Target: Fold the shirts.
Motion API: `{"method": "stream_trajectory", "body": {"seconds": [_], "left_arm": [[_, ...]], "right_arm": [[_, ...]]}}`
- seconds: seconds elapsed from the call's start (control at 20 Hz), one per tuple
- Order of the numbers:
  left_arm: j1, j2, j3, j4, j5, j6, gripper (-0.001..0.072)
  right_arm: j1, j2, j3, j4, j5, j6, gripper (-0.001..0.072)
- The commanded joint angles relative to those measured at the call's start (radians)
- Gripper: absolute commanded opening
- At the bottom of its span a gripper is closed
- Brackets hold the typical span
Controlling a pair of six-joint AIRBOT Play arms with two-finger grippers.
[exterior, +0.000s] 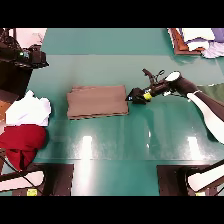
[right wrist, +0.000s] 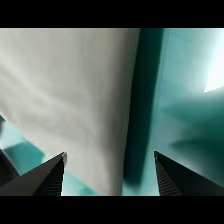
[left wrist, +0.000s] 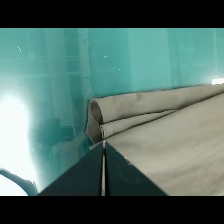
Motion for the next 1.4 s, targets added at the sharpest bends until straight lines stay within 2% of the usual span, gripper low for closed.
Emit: {"method": "stream_trajectory", "body": {"seconds": [0.0, 0.1, 0.25, 0.3, 0.35, 0.45, 0.5, 0.65, 0.8, 0.95, 1.15, 1.35], "left_arm": [[0.0, 0.0, 0.0, -0.006, 0.003, 0.001, 0.0028], [0.0, 0.0, -0.001, -0.006, 0.003, 0.001, 0.0028], [0.0, 0.0, -0.001, -0.01, 0.003, 0.001, 0.0028], [0.0, 0.0, -0.001, -0.015, 0.002, 0.001, 0.0028], [0.0, 0.0, -0.001, -0.023, 0.001, 0.0, 0.0028], [0.0, 0.0, -0.001, -0.044, -0.008, 0.001, 0.0028], [-0.007, 0.0, -0.001, -0.05, -0.013, 0.001, 0.0028], [-0.07, 0.0, -0.001, -0.049, -0.023, 0.001, 0.0027], [-0.182, 0.0, -0.001, -0.047, 0.009, 0.002, 0.0027], [-0.291, 0.0, -0.001, -0.047, 0.068, 0.001, 0.0027], [-0.393, 0.0, -0.001, -0.047, 0.114, 0.001, 0.0028], [-0.457, 0.0, -0.001, -0.047, 0.158, 0.0, 0.0027]], "right_arm": [[0.045, -0.107, 0.067, 0.127, -0.007, -0.001, 0.0618], [0.087, -0.159, 0.138, 0.163, -0.011, -0.001, 0.055], [0.143, -0.22, 0.234, 0.174, -0.015, -0.001, 0.0541], [0.156, -0.233, 0.259, 0.172, -0.012, -0.002, 0.0387], [0.169, -0.239, 0.278, 0.171, -0.013, -0.018, 0.0169], [0.181, -0.237, 0.306, 0.169, -0.021, -0.049, 0.0042], [0.18, -0.237, 0.323, 0.165, -0.021, -0.049, 0.002], [0.128, -0.205, 0.368, 0.162, -0.002, -0.049, 0.0015], [-0.003, -0.129, 0.375, 0.157, 0.081, -0.048, 0.0015], [-0.178, -0.014, 0.375, 0.024, 0.163, -0.005, 0.0015], [-0.431, 0.14, 0.375, -0.189, 0.2, 0.046, 0.0015], [-0.696, 0.225, 0.375, -0.231, 0.186, 0.055, 0.0015]]}}
